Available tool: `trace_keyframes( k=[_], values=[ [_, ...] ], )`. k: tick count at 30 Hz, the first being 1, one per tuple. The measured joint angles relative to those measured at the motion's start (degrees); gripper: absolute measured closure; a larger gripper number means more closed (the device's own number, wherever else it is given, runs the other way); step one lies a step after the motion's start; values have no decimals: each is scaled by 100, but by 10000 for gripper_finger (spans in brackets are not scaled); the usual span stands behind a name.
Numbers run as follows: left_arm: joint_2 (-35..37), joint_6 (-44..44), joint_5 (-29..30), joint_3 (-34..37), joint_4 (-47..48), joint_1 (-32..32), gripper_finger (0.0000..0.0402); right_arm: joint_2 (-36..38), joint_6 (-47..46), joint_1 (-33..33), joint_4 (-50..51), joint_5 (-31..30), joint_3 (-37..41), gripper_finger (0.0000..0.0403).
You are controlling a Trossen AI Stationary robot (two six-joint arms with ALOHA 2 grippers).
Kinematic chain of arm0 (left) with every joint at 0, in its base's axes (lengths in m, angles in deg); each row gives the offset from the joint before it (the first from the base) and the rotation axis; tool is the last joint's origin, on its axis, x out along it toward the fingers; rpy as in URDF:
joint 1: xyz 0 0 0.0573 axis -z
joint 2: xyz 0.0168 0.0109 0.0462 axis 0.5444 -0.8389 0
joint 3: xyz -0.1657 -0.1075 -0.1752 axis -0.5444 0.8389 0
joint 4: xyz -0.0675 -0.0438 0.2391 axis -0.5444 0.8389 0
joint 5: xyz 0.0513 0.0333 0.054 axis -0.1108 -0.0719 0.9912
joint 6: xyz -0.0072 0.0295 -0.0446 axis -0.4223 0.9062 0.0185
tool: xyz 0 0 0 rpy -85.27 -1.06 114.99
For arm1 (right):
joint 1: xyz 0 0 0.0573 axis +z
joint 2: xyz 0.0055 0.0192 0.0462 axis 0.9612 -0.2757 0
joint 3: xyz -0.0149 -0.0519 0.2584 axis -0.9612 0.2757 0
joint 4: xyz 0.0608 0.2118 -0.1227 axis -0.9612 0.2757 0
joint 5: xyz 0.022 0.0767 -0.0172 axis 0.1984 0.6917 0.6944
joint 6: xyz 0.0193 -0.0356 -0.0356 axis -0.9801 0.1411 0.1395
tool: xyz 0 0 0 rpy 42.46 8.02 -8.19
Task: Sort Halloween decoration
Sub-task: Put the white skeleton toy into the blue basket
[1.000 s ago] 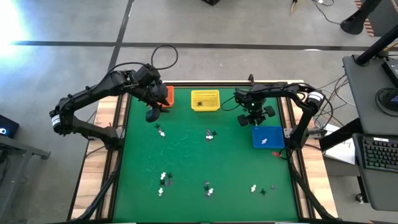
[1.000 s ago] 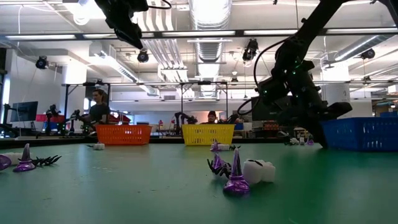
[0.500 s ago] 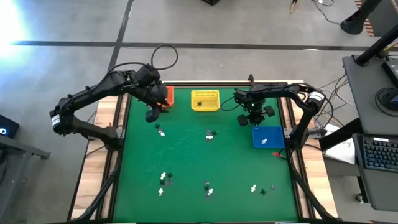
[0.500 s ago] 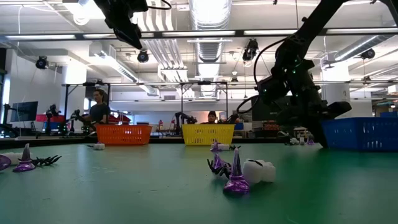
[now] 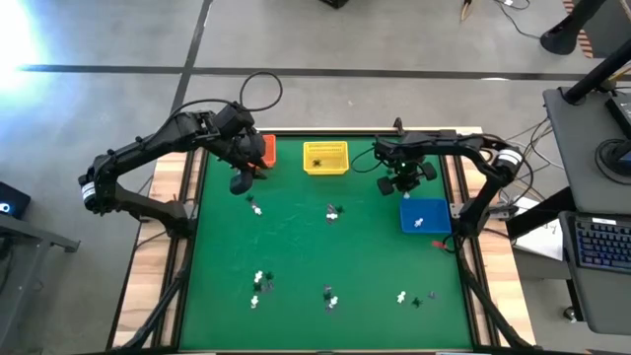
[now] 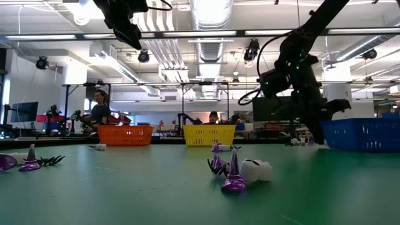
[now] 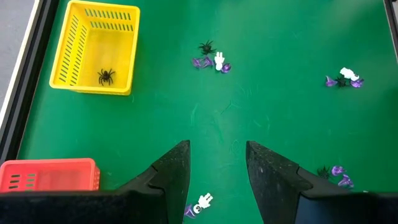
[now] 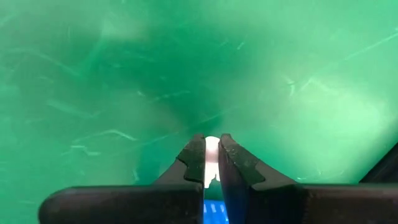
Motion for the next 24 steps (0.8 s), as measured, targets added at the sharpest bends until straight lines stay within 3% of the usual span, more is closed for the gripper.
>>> trace_keyframes(
  k=[9, 20, 24],
  values=[
    [1, -45, 0, 0, 0, 2, 264, 460, -45, 0, 38, -31, -7, 388],
    [1, -45, 0, 0, 0, 1, 264, 1607, -420, 0, 133, -145, -120, 389],
    [0, -69, 0, 0, 5, 2, 264, 2068, -717, 97, 664, -99, -122, 389]
  ],
)
